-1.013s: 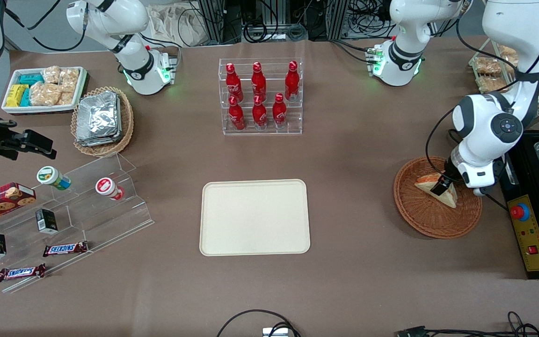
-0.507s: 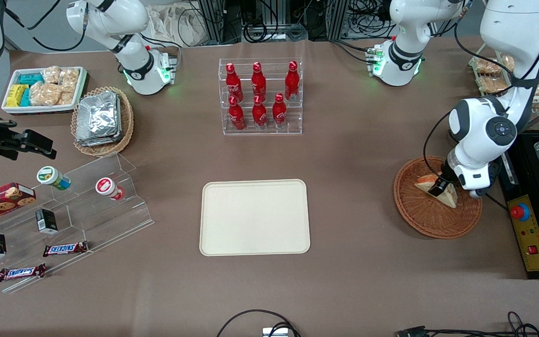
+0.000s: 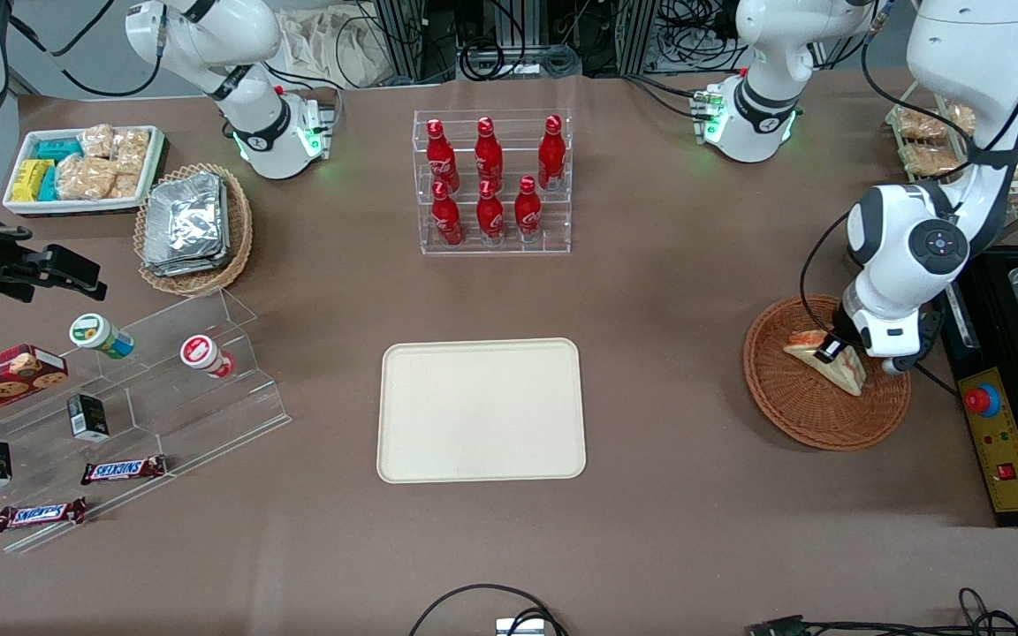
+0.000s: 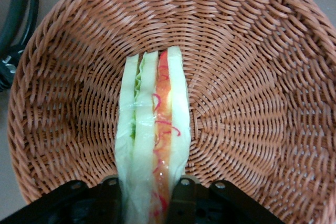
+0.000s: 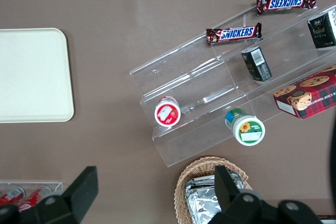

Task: Place sandwich from basket to tray
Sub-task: 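Close the left gripper on the sandwich and lift it from the basket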

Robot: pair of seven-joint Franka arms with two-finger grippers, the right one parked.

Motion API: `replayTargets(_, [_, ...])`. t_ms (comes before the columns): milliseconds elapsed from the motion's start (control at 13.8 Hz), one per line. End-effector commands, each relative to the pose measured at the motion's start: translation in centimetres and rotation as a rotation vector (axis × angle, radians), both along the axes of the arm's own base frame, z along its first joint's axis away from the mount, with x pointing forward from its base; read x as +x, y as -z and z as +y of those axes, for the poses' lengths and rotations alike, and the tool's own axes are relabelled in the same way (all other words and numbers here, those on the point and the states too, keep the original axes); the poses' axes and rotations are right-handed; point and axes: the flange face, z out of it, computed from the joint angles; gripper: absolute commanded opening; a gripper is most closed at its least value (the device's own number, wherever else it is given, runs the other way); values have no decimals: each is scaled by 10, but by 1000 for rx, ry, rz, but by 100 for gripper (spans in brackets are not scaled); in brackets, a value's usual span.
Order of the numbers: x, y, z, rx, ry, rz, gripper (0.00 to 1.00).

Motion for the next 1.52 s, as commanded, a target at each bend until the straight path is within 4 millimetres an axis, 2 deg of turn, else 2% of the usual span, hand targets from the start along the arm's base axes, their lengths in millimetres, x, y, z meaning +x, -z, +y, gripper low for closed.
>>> replayTargets(0, [-2, -37, -3, 33, 109, 0, 14])
replayTargets(217, [-1, -61, 1, 49, 213, 9, 15])
replayTargets(507, [7, -85, -9, 62, 327, 30, 17])
replayTargets(724, [22, -115, -34, 65, 490, 63, 19])
replayTargets(796, [26, -122, -52, 65, 530, 76, 21])
replayTargets(941, [34, -139, -76, 70, 571, 62, 23])
replayTargets(1086, [40, -152, -111, 70, 632, 40, 24])
replayTargets(1158, [44, -160, -121, 71, 650, 30, 24])
replayTargets(1303, [47, -169, -154, 70, 709, 18, 23])
replayTargets(1447, [47, -178, -194, 65, 779, -9, 23])
